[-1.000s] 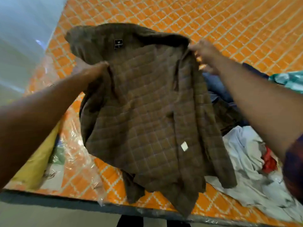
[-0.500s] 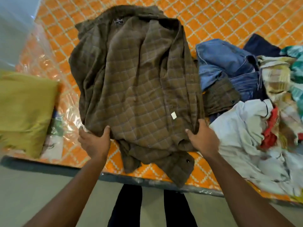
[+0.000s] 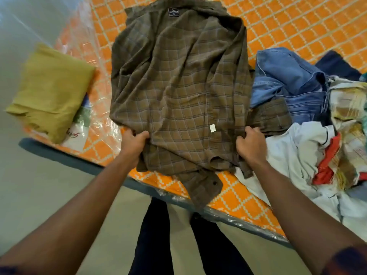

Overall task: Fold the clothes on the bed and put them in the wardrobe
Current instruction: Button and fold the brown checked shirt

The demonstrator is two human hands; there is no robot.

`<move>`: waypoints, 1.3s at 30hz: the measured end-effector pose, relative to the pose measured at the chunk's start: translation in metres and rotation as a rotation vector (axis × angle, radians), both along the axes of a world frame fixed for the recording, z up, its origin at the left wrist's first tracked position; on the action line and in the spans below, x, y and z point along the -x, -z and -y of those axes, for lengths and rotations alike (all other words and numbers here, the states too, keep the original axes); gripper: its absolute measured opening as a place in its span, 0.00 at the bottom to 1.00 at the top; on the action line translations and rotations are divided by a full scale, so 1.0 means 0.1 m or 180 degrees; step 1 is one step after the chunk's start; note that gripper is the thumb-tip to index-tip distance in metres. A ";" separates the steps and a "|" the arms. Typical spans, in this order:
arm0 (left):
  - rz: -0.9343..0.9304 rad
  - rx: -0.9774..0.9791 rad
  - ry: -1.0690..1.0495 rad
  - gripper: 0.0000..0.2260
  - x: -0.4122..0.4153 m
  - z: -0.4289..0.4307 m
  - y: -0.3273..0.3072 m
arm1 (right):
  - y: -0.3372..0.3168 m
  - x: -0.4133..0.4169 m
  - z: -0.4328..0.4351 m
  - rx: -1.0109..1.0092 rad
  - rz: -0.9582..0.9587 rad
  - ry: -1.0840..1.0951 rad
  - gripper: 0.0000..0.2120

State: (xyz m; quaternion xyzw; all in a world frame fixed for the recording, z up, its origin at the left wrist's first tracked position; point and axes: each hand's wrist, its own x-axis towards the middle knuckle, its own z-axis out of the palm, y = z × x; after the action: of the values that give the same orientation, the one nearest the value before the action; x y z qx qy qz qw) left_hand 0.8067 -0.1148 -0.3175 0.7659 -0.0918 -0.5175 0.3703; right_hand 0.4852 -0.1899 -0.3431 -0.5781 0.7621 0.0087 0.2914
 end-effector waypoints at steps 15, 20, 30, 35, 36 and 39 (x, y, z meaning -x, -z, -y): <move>0.1783 -0.0626 0.3261 0.21 -0.38 -0.57 -0.60 | -0.48 0.05 -0.87 -0.0971 -0.0292 -0.0753 0.19; 0.1454 0.0154 0.2528 0.16 -0.06 -1.02 -0.47 | -0.70 0.16 -1.00 0.0243 -0.0589 -0.1078 0.30; 0.0443 -0.0018 -0.0947 0.08 0.11 -0.64 -0.31 | -0.29 -1.76 -0.51 -0.2079 0.1957 0.0316 0.34; 0.1919 -0.0391 0.0482 0.24 -0.56 -0.79 0.11 | -0.09 -2.00 -0.43 -0.1304 0.1955 -0.0368 0.10; 0.1518 -0.0393 0.0643 0.28 -0.64 -0.78 0.15 | -0.13 -2.01 -0.40 -0.1147 0.2308 -0.0082 0.13; 0.0590 -0.0245 0.0998 0.31 -0.70 -0.77 0.22 | -0.27 -1.99 -0.20 -0.0984 0.3476 0.1517 0.09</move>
State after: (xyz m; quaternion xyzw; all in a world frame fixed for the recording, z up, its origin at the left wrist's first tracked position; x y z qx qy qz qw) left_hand 0.8763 -0.0382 -0.3398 0.8002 -0.2239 -0.4993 0.2454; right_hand 0.6846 -0.1703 -0.3165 -0.2639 0.6009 -0.2436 0.7141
